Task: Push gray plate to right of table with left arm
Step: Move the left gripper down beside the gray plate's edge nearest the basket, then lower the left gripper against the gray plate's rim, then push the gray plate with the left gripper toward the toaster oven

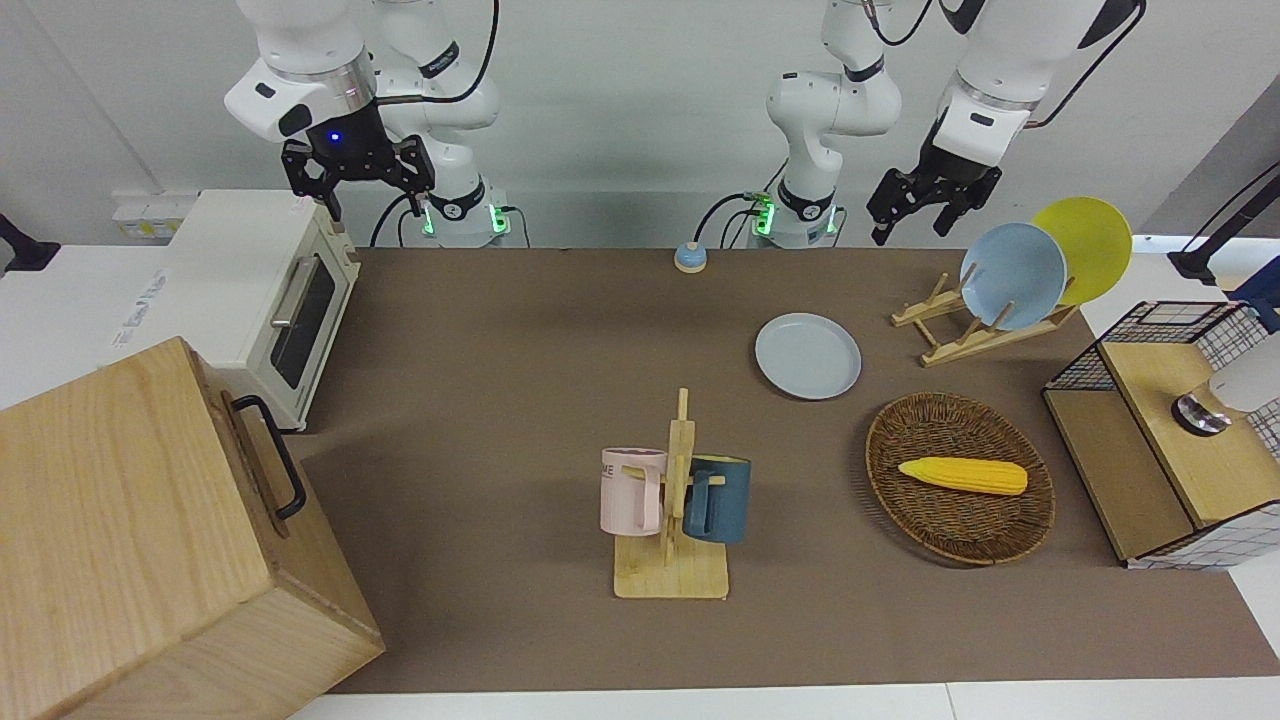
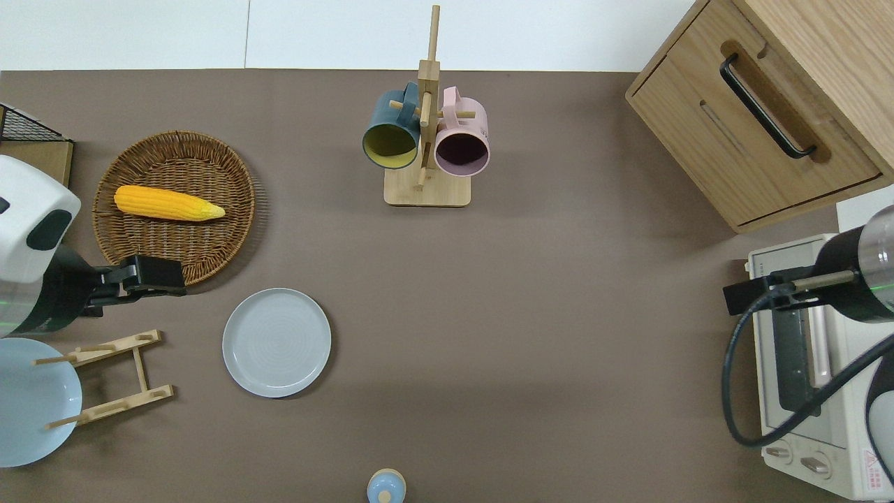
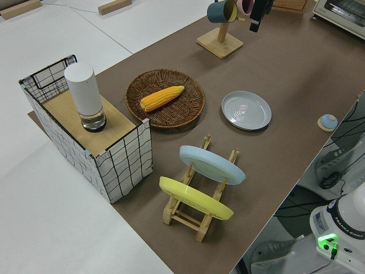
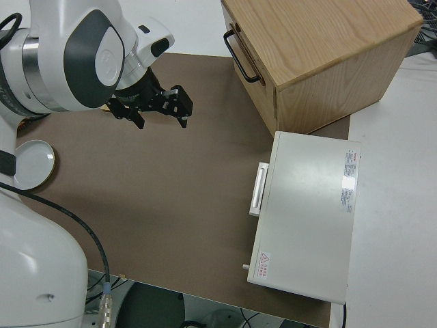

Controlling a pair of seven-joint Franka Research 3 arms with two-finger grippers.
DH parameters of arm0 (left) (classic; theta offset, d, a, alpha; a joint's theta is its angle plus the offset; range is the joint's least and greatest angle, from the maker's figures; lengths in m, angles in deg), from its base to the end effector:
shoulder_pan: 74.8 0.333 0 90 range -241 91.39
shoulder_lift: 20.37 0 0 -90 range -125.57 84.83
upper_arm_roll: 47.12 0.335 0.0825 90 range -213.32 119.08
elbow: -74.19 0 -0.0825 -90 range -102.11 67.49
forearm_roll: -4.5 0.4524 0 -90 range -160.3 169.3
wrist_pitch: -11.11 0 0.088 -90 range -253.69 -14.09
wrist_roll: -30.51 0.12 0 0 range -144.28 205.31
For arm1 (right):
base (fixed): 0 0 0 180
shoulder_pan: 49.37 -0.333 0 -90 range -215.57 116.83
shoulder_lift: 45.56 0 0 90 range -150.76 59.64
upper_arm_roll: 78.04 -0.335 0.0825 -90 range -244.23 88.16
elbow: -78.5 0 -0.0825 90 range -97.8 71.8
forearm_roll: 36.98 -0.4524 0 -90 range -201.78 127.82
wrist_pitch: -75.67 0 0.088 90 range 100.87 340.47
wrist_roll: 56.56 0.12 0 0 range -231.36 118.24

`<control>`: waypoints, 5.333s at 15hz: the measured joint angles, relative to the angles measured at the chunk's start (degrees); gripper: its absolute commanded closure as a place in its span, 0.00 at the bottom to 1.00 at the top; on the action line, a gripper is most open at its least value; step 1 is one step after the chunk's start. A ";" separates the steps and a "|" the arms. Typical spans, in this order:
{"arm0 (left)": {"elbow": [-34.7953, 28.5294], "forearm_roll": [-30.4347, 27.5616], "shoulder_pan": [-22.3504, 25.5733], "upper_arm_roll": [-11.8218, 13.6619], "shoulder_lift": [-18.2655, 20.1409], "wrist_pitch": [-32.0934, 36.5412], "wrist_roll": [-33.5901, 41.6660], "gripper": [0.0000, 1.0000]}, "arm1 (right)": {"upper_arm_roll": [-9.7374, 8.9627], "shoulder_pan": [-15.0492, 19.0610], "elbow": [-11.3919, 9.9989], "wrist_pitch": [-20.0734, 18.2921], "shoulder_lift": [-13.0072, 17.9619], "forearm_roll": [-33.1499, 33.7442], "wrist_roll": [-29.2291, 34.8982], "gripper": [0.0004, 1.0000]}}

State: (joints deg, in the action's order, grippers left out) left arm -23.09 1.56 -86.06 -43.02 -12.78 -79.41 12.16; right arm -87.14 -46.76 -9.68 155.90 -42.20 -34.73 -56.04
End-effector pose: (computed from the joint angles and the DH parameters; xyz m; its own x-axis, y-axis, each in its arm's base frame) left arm 0.5743 -0.0757 0.6422 0.9811 0.1934 -0.0057 0.1934 -0.9792 0.0621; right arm 0.5807 0.0638 0.6683 0.9921 0.0960 -0.0801 0.1001 -0.9938 0.0491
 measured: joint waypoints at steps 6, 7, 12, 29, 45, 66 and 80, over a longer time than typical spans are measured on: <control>0.00 0.00 -0.39 -3.18 0.00 0.19 -0.01 0.00 | 0.00 0.00 0.00 0.00 0.00 0.00 0.00 0.00; 0.00 0.00 -0.39 -3.16 0.00 0.21 -0.01 0.01 | 0.00 0.00 0.00 0.00 0.00 0.00 0.00 0.00; 0.00 0.00 -0.39 -3.34 0.00 0.22 -0.01 0.01 | 0.00 0.00 0.00 0.00 0.00 0.00 0.00 0.00; -10.90 0.00 -0.26 -0.78 -1.60 -3.36 5.67 0.04 | 0.00 0.00 0.00 0.00 0.00 0.00 0.00 0.00; -30.95 0.00 3.73 0.00 -2.52 -23.74 11.57 0.02 | 0.00 0.00 0.00 0.00 0.00 0.00 0.00 0.00; -41.86 -7.47 5.06 -1.91 -6.93 -40.19 19.86 1.00 | 0.00 0.00 0.00 0.00 0.00 0.00 0.00 0.00; -38.18 -19.66 -14.39 -9.79 -11.16 -45.68 -2.62 1.00 | 0.00 0.00 0.00 0.00 0.00 0.00 0.00 0.00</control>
State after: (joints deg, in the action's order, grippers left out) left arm -61.27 -18.10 -100.44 -52.81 -23.95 -125.09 9.54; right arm -87.14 -46.76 -9.68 155.90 -42.20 -34.73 -56.04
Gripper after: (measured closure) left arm 0.965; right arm 0.004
